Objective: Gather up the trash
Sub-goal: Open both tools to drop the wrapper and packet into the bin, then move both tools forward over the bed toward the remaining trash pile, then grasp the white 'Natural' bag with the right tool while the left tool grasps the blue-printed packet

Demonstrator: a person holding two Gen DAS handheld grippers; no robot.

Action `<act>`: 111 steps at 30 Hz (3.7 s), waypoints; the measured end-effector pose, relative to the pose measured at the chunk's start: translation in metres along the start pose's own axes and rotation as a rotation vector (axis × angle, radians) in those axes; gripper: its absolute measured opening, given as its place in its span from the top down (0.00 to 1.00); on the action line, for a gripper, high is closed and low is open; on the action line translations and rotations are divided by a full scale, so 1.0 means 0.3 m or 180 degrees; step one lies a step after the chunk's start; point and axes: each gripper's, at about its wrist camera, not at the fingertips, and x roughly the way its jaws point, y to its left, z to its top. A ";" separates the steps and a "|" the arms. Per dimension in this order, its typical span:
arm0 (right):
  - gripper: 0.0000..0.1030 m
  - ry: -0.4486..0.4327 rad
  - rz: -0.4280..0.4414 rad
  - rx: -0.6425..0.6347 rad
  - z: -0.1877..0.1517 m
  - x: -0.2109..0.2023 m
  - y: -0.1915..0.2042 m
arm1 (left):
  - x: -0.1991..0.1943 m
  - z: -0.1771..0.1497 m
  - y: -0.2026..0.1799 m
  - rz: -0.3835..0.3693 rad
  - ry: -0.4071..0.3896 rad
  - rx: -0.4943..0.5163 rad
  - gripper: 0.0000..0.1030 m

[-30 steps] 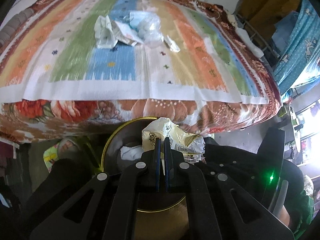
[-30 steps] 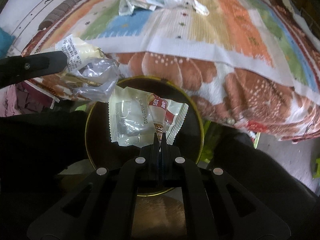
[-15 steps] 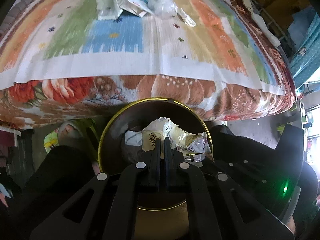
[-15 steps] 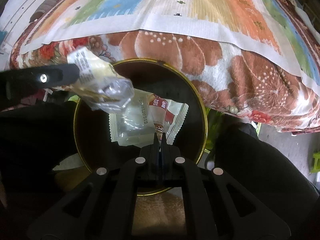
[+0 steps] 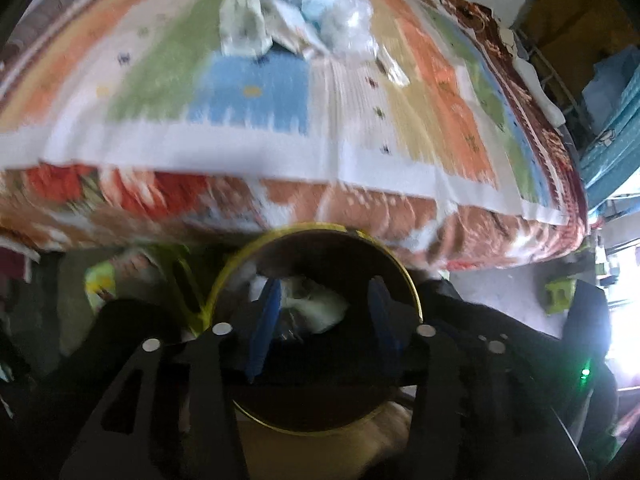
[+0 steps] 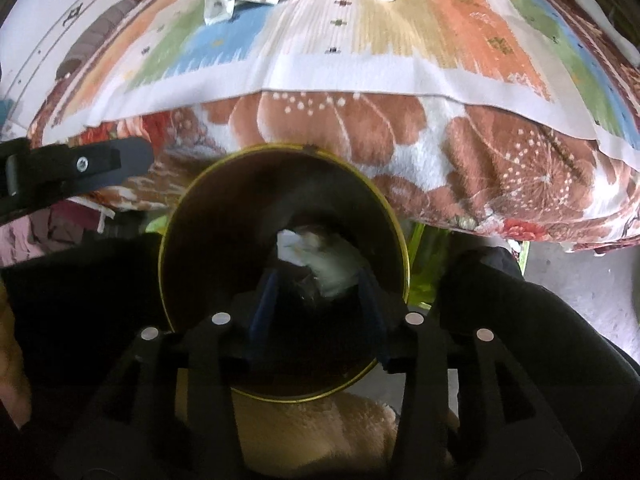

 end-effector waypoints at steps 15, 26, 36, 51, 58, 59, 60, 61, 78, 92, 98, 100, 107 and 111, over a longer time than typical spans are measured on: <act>0.35 -0.0548 0.0084 -0.0138 0.092 -0.148 0.019 | -0.153 0.091 0.077 -0.0123 -0.0488 -0.0286 0.26; 0.09 -0.1126 -0.0026 -0.0645 0.214 -0.263 0.105 | -0.287 0.223 0.161 0.0521 -0.0937 -0.0418 0.06; 0.09 -0.1334 -0.0023 -0.0839 0.303 -0.281 0.166 | -0.293 0.326 0.224 0.0448 -0.0885 -0.0468 0.06; 0.09 -0.1405 0.0021 -0.1087 0.423 -0.251 0.248 | -0.220 0.473 0.248 0.0218 -0.0816 -0.0362 0.06; 0.09 -0.1343 -0.0079 -0.1327 0.494 -0.172 0.301 | -0.168 0.514 0.313 0.0111 -0.0646 -0.0664 0.06; 0.09 -0.1328 -0.0097 -0.1350 0.502 -0.161 0.306 | -0.171 0.520 0.318 0.0102 -0.0661 -0.0673 0.06; 0.09 -0.1314 -0.0122 -0.1385 0.514 -0.143 0.310 | -0.174 0.526 0.323 0.0081 -0.0679 -0.0688 0.06; 0.09 -0.1309 -0.0139 -0.1405 0.522 -0.131 0.312 | -0.176 0.533 0.333 0.0045 -0.0705 -0.0709 0.06; 0.20 -0.1252 -0.0569 -0.1533 0.713 0.094 0.341 | -0.072 0.592 0.416 -0.0079 -0.0620 -0.0941 0.06; 0.60 -0.1202 -0.0617 -0.1575 0.823 0.209 0.355 | -0.005 0.640 0.420 -0.0071 -0.0717 -0.0856 0.07; 0.88 -0.1192 -0.0514 -0.1491 0.857 0.214 0.337 | 0.042 0.668 0.426 -0.0131 -0.0692 -0.0871 0.07; 0.90 -0.1185 -0.0445 -0.1405 0.871 0.206 0.319 | 0.056 0.678 0.417 -0.0152 -0.0703 -0.0826 0.07; 0.99 -0.1087 -0.0230 -0.1035 0.896 0.195 0.231 | 0.110 0.732 0.384 -0.0271 -0.0675 -0.0754 0.08; 1.00 -0.1074 -0.0148 -0.0868 0.907 0.182 0.183 | 0.155 0.752 0.362 -0.0170 -0.0606 -0.0643 0.24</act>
